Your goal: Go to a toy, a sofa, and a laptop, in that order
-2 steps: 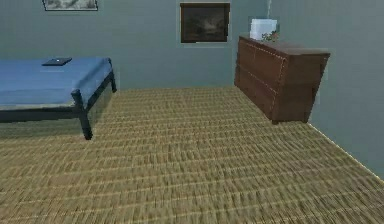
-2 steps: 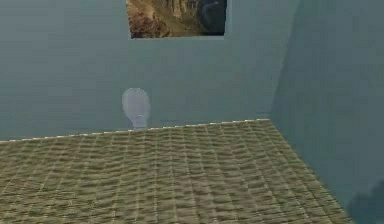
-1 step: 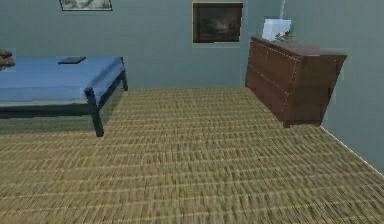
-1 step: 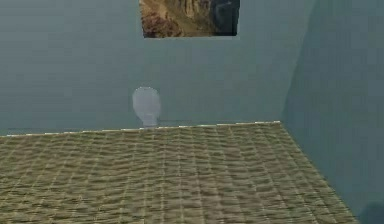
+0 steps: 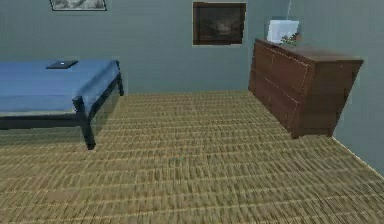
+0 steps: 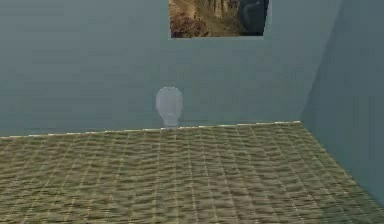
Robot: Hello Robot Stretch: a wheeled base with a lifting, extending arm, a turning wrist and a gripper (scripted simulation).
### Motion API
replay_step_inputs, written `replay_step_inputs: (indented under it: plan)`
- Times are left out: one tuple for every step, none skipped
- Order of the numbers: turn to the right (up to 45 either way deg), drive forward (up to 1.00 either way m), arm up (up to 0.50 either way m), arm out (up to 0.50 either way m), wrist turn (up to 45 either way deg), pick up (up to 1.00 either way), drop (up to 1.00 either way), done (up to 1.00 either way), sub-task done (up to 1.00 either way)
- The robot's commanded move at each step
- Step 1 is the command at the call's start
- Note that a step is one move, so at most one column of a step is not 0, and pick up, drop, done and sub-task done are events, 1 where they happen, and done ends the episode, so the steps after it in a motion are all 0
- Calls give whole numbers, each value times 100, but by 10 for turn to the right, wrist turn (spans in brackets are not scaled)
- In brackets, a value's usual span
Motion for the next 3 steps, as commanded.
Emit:
replay_step_inputs:
  plan:
    - [240,0,0,0,0,0,0,0,0]
    - [0,55,0,0,0,0,0,0,0]
    - [-450,0,0,0,0,0,0,0,0]
